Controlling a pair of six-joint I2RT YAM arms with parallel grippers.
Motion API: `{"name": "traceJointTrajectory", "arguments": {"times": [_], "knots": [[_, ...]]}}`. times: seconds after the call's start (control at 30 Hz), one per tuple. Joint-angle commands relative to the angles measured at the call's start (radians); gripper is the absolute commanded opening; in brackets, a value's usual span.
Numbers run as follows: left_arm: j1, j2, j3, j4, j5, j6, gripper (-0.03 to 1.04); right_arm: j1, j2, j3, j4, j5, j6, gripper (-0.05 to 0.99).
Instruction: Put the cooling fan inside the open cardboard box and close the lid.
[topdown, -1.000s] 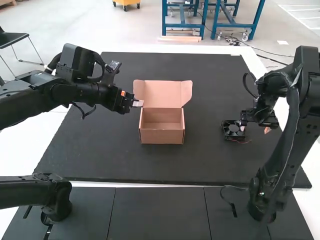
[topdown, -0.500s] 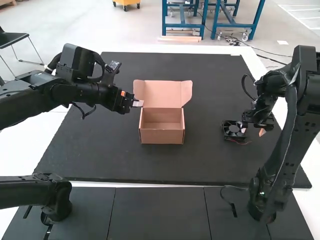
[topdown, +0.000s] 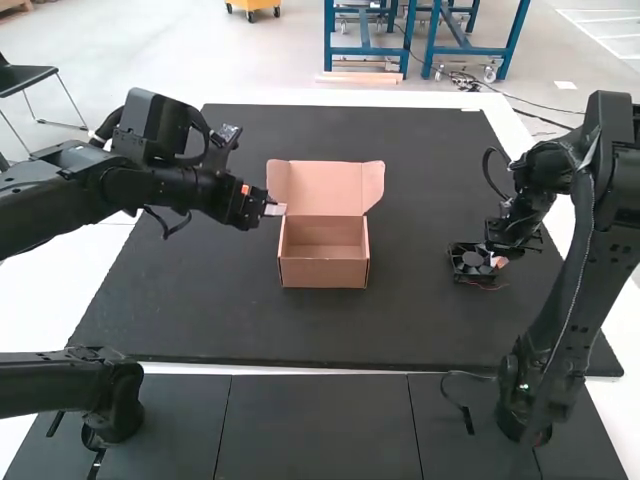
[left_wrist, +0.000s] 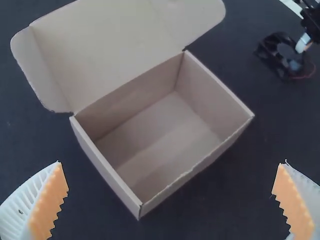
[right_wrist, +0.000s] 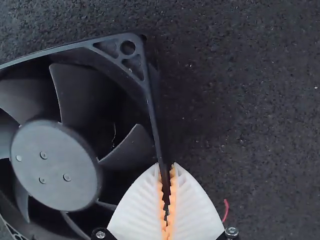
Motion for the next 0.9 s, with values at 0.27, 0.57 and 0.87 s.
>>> {"name": "traceJointTrajectory", "arguments": {"times": [0.27,0.57,0.87], "knots": [[-0.006,-0.041,0.031,-0.052,0.007,-0.013,0.97,0.003,0.005,0.066,-0.01,-0.043,0.102,-0.02],[-0.01,-0.067,-0.009,-0.06,-0.04,-0.014,0.97,0.007,-0.13,0.06,-0.085,-0.072,0.166,-0.02],[-0.004,-0.107,-0.029,-0.113,-0.135,-0.014,0.97,0.035,-0.324,0.012,-0.139,-0.101,0.178,-0.02]]}}
